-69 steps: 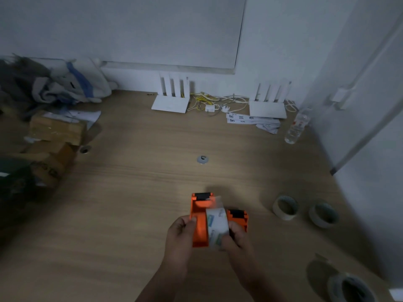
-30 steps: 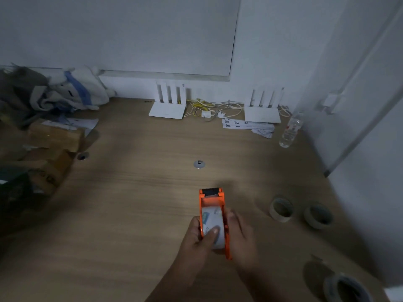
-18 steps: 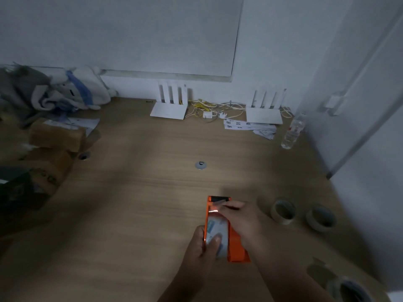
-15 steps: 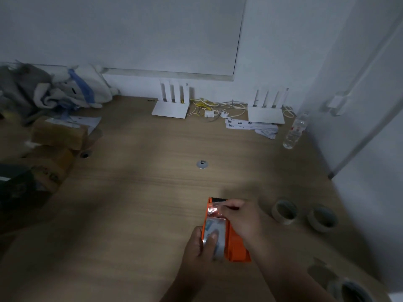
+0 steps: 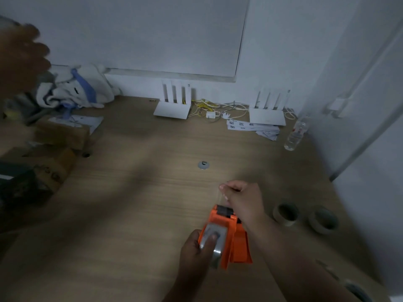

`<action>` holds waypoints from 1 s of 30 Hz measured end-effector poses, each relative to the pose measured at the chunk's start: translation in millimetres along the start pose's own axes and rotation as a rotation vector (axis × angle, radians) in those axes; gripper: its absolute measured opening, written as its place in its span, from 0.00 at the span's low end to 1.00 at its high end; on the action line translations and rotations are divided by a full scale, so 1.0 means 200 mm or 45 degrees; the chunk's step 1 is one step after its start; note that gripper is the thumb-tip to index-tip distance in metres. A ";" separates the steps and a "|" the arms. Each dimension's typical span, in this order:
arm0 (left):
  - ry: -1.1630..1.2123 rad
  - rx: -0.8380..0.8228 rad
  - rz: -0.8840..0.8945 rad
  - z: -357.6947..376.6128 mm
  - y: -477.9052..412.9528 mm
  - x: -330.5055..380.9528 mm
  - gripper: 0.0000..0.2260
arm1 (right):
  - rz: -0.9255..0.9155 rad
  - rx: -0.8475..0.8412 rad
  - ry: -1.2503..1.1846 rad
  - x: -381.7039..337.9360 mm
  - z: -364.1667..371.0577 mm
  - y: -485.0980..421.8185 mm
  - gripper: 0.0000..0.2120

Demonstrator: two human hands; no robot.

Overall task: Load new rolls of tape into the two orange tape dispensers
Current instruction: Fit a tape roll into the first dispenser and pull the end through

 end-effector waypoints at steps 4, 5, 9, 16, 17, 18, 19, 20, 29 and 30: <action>-0.007 -0.164 -0.036 0.03 0.02 -0.03 0.22 | 0.055 0.018 -0.024 0.01 -0.02 -0.03 0.06; -0.029 -0.181 -0.039 0.03 0.02 -0.04 0.25 | 0.049 0.020 -0.022 0.00 -0.02 -0.02 0.06; -0.022 -0.142 -0.028 0.02 0.01 -0.05 0.28 | 0.046 0.034 -0.068 -0.03 -0.03 0.00 0.07; 0.006 0.064 0.030 -0.02 0.00 -0.02 0.23 | -0.009 0.132 -0.154 -0.13 -0.14 -0.02 0.06; 0.018 0.081 0.034 -0.02 0.00 -0.02 0.22 | -0.030 0.121 -0.146 -0.14 -0.14 -0.02 0.04; 0.019 0.098 0.045 -0.02 0.00 -0.01 0.21 | -0.039 0.111 -0.133 -0.15 -0.15 -0.03 0.03; 0.005 0.110 0.054 -0.02 0.01 0.00 0.19 | -0.026 0.108 -0.126 -0.14 -0.15 -0.03 0.03; 0.004 0.117 0.059 -0.03 0.01 0.01 0.17 | 0.006 0.112 -0.134 -0.12 -0.15 -0.04 0.03; -0.135 0.103 0.192 0.01 0.17 0.09 0.21 | 0.219 -0.074 -0.344 0.05 -0.15 -0.16 0.04; -0.163 0.046 0.179 0.04 0.26 0.07 0.21 | 0.243 -0.103 -0.355 0.06 -0.14 -0.17 0.04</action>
Point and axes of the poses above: each hand's wrist, its own y-axis away from the middle knuckle, its own z-axis out of the palm, x = y × z, the point moved 8 cm from there along -y, towards the middle knuckle, and after that the axes turned 15 degrees about y, right-handed, at the moved point
